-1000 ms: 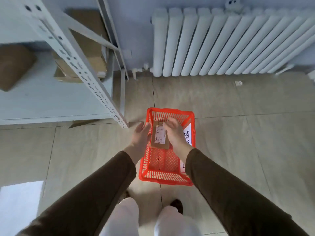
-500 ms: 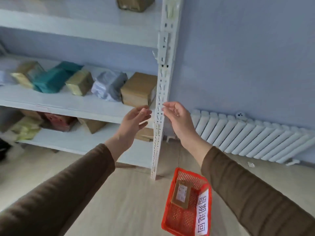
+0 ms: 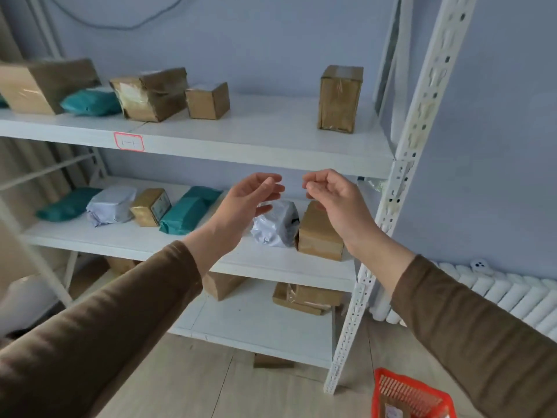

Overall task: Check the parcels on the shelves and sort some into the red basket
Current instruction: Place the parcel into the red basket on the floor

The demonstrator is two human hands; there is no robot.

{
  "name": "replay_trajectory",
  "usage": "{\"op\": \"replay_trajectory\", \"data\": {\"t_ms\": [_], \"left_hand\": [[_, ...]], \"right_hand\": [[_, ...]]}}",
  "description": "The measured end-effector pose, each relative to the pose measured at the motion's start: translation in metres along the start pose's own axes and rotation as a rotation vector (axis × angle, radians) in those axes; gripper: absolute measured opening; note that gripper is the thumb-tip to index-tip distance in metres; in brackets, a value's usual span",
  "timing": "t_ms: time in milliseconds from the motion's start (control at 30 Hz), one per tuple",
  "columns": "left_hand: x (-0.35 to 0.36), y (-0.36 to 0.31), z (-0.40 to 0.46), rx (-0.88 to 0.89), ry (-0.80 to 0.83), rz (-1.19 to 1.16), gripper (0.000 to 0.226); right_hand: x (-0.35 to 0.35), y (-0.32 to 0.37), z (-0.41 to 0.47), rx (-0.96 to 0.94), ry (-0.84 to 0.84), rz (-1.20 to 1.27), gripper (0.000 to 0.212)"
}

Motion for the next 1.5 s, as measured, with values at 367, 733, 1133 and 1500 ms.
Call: {"op": "replay_trajectory", "data": {"t_ms": [367, 733, 1133, 1500], "left_hand": [[-0.065, -0.041, 0.092, 0.106, -0.016, 0.058, 0.031], [-0.087, -0.053, 0.185, 0.142, 0.048, 0.014, 0.029], [-0.071, -0.064, 0.281, 0.169, 0.280, -0.036, 0.023], [-0.049, -0.080, 0.322, 0.199, 0.460, -0.078, 0.030]], "right_hand": [[0.056, 0.034, 0.094, -0.100, -0.002, 0.025, 0.015], [0.061, 0.042, 0.183, -0.140, -0.068, -0.040, 0.014], [0.051, 0.051, 0.238, -0.109, -0.315, -0.133, 0.015], [0.038, 0.063, 0.256, -0.079, -0.534, -0.222, 0.016]]}}
Point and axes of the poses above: each hand's wrist, its own z-axis towards the middle knuckle, its own x-axis out of the palm, y = z × x, the point moved 9 cm from there along z, towards the middle knuckle, and after that the axes turned 1 degree about -z, right-handed, at the moved point
